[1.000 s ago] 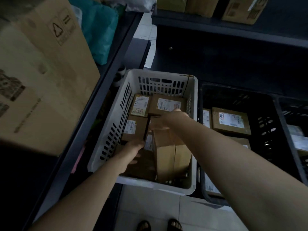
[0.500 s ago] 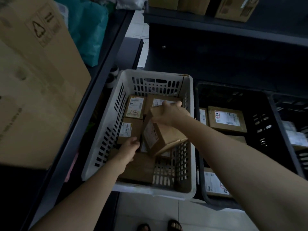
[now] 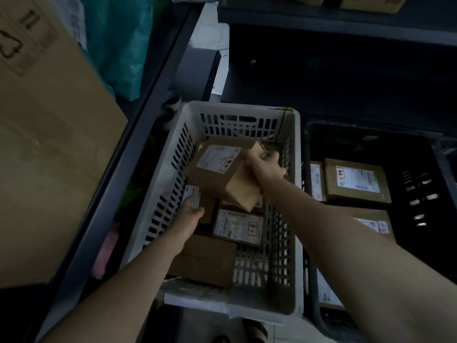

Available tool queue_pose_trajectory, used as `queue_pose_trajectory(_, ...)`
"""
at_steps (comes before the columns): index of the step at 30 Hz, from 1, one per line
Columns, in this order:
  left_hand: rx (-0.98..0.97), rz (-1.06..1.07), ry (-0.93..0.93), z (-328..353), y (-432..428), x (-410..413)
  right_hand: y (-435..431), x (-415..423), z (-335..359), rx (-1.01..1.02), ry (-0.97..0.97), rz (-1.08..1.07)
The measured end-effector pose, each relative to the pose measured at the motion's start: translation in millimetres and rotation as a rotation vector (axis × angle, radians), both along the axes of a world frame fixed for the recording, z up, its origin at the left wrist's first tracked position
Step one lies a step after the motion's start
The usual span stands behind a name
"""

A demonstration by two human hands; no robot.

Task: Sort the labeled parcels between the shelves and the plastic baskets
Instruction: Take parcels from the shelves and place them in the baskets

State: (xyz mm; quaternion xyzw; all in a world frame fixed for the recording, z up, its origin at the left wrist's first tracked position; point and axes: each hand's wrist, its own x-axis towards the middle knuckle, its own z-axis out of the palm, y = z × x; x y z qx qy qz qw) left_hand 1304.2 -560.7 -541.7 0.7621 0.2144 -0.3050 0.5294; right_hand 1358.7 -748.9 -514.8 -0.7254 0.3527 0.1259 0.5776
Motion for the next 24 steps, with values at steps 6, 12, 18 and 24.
queue_pose_trajectory(6, 0.162, -0.335, 0.01, -25, -4, 2, -2, 13, -25, 0.056, 0.022, -0.006)
queue_pose_trajectory(12, 0.305, -0.838, 0.08, -72, -40, -21, -15, 26, -42, 0.068, 0.004, 0.108)
queue_pose_trajectory(18, 0.694, -1.108, -0.073, -100, -40, -38, -26, 25, -56, 0.173, -0.016, 0.13)
queue_pose_trajectory(24, 0.712, -0.94, -0.042, -109, -45, -45, -23, 21, -49, 0.152, -0.039, 0.145)
